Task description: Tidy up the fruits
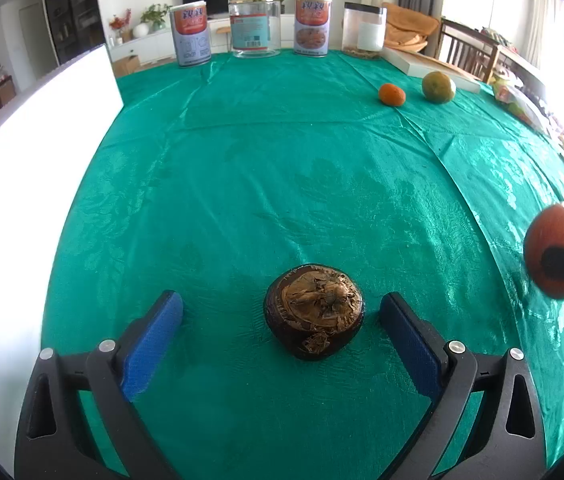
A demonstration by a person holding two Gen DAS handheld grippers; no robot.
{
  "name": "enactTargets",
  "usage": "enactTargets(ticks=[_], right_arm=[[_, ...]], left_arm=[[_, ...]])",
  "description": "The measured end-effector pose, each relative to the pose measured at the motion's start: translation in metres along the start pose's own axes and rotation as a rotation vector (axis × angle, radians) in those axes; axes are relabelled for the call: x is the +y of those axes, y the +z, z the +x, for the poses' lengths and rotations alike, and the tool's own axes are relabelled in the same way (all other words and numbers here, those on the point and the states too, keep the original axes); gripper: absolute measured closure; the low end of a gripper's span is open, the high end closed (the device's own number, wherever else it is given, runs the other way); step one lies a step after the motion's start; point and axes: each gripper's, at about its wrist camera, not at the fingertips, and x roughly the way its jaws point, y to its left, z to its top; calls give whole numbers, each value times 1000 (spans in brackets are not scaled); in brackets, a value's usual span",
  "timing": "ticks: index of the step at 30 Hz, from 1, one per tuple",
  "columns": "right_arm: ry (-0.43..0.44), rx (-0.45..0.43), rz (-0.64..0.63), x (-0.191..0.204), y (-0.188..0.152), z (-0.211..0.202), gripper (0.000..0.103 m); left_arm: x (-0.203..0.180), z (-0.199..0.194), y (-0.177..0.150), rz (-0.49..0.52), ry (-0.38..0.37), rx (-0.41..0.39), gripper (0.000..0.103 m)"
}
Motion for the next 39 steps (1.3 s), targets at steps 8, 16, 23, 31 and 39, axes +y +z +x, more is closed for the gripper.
enactTargets(ticks=[8, 16, 23, 31, 39], right_arm=[[-67, -206, -57, 1, -47, -8, 9], [-261, -165, -170, 17, -52, 3, 3], [-273, -159, -165, 15, -49, 5, 0], [-253, -169, -153, 14, -50, 4, 0], [-274, -159, -168, 17, -49, 7, 0]], left_arm=[[0, 0, 1, 0, 0, 0, 3], [0, 0, 1, -1, -1, 0, 2], [0, 0, 1, 0, -1, 0, 2], [3, -3, 0, 17, -67, 9, 3], [6, -13, -13, 70, -127, -2, 3]])
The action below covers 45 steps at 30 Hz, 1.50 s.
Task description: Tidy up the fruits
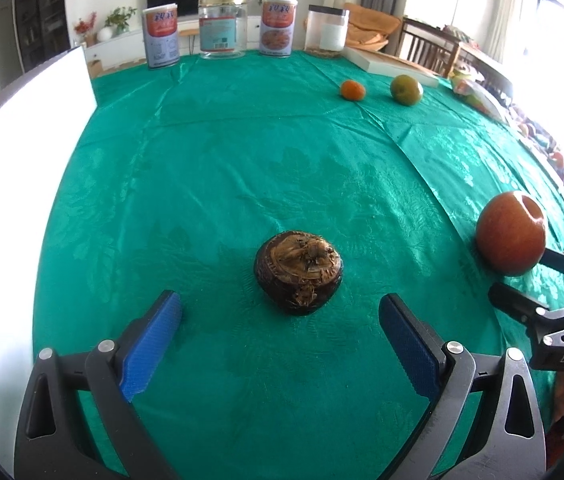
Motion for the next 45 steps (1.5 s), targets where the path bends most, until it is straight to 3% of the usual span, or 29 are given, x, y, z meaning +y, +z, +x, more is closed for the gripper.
enactTargets(ticks=[2, 45], right_arm=[[2, -1, 2, 0, -1, 0, 0], [-2, 1, 1, -1, 0, 0, 0]], left_arm=[[-11, 5, 0, 40, 59, 9, 2], [-8, 7, 1, 30, 48, 11, 1]])
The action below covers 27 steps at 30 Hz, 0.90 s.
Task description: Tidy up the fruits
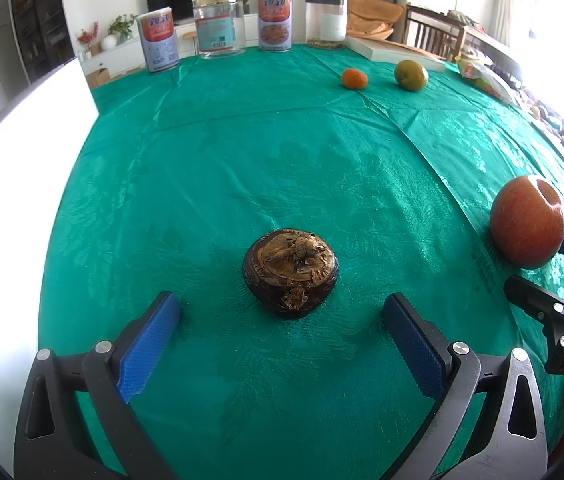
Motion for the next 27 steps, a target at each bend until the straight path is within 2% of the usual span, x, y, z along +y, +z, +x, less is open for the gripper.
enactTargets(ticks=[2, 3, 5, 7, 9, 14, 15, 16, 18, 19, 20, 21, 24, 27], right_arm=[[6, -8, 7, -2, -1, -3, 0], [19, -23, 21, -5, -2, -7, 0], [63, -74, 66, -12, -3, -22, 0], [116, -130, 98, -17, -4, -36, 0], [130, -146, 95, -15, -3, -40, 0], [114, -119, 51, -5, 5, -29, 0], [108, -109, 52, -6, 9, -25, 0], [106, -95, 51, -6, 13, -21, 0], [103, -59, 33, -3, 23, -12, 0], [95, -37, 21, -2, 27, -8, 5], [96, -7, 15, 0, 30, -4, 13], [117, 31, 26, -1, 34, 0, 33], [125, 72, 87, -6, 35, -7, 33], [238, 72, 138, 0, 40, -31, 33]], left_arm=[[3, -3, 0, -7, -33, -7, 2], [7, -5, 0, -17, -73, -3, 2], [20, -10, 1, -81, -154, 4, 2], [29, -13, 1, -137, -195, 0, 2], [27, -13, 3, -132, -170, -15, 3], [-2, -4, 12, 25, -47, -16, 5], [-4, -4, 12, 36, -32, -21, 15], [-6, -2, 12, 40, -22, -16, 46], [-5, -4, 13, 24, -31, -15, 59], [-4, -4, 14, 10, -36, -11, 59], [-3, -4, 14, -5, -42, -6, 59], [-1, -6, 14, -20, -52, -2, 59], [5, -29, 7, -69, -107, -11, 60], [11, -78, 0, -138, -242, -34, 60]])
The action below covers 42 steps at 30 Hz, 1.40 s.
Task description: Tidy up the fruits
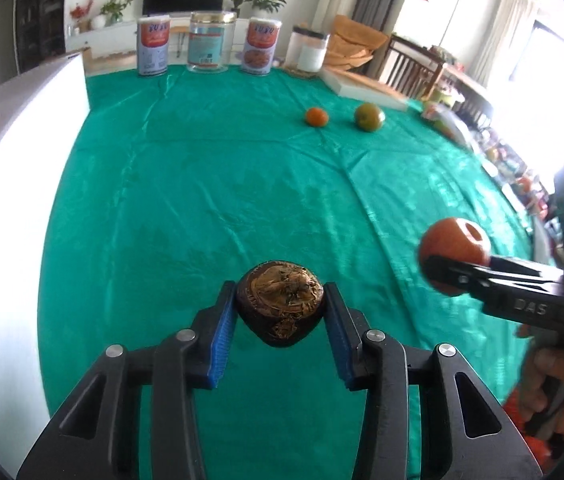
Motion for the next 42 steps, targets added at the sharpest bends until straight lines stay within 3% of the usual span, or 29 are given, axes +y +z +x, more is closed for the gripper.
enactTargets(ticks=[3, 6, 9, 11, 15, 18, 21, 26, 28, 30, 36, 39, 42], right_arm=[[132, -22, -32, 38, 11, -29, 33], [265, -50, -97, 93, 31, -54, 33], [395, -50, -172, 159, 50, -66, 33], [473, -24, -228, 206, 56, -61, 33], [505, 46, -390, 300, 49, -32, 33], [456, 116, -514, 354, 29, 6, 33], [366, 175, -606, 386, 5, 44, 33], [276, 206, -703, 405, -22, 71, 33], [256, 217, -727, 408, -27, 75, 33], [245, 196, -743, 408, -30, 73, 30], [291, 3, -691, 370, -6, 23, 12], [265, -91, -614, 319, 5, -1, 3], [174, -156, -492, 244, 14, -7, 0]], left_arm=[[-5, -65, -3, -29, -115, -35, 60], [11, -144, 5, -53, -126, -141, 60], [55, -210, 18, -106, 3, -276, 60], [95, -232, 22, -163, 123, -319, 59], [185, -218, 20, -306, 309, -240, 59], [243, -180, 9, -405, 378, -118, 59], [275, -149, -3, -462, 396, -13, 59], [286, -135, -17, -494, 438, 54, 56], [283, -141, -17, -492, 457, 38, 29], [280, -147, -17, -482, 483, 8, 17], [243, -159, -12, -383, 576, -41, 17], [210, -158, -2, -305, 589, -75, 17], [174, -143, 18, -207, 530, -94, 17]])
